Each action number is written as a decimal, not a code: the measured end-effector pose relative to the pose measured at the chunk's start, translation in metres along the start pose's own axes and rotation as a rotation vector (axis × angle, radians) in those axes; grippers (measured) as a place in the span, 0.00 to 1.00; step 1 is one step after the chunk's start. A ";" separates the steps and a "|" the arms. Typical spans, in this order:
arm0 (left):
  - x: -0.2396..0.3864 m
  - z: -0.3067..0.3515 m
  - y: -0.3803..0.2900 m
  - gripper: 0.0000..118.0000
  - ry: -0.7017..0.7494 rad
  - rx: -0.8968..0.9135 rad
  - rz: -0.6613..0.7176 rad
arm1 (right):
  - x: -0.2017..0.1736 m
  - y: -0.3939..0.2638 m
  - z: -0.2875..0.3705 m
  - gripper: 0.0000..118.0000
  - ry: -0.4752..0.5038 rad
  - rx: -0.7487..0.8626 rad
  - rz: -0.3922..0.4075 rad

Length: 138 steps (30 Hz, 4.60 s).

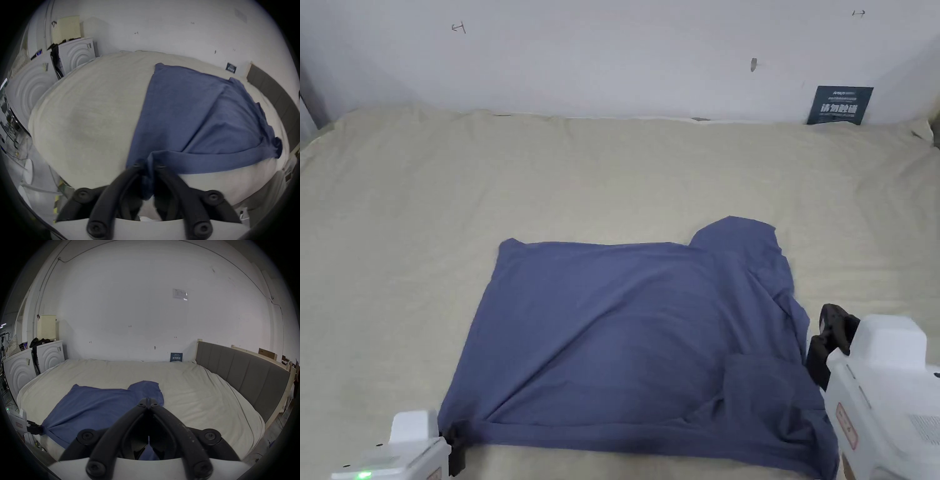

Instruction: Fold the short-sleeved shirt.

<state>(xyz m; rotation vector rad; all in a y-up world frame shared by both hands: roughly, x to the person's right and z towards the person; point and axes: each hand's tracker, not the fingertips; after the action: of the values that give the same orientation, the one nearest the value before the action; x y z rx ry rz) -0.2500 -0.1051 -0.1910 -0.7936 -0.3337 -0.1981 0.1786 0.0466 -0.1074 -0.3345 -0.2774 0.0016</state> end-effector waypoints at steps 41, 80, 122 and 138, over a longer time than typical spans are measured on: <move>-0.042 -0.057 0.148 0.04 -0.060 0.070 0.097 | 0.042 -0.049 -0.170 0.08 0.020 -0.429 -0.126; 0.081 0.116 0.166 0.97 -0.104 0.780 0.024 | 0.004 0.048 0.011 0.90 -0.034 0.234 0.014; -0.033 -0.089 0.101 0.39 0.001 -0.169 0.114 | 0.032 -0.010 -0.059 0.02 -0.079 -0.096 -0.021; -0.028 -0.041 0.118 0.07 -0.109 -0.073 0.101 | 0.049 -0.114 -0.183 0.52 -0.043 -0.696 -0.198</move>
<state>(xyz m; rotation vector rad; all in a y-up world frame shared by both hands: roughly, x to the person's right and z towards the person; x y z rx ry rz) -0.2318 -0.0525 -0.3067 -0.8932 -0.3895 -0.0730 0.2703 -0.1178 -0.2228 -0.9976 -0.3480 -0.2887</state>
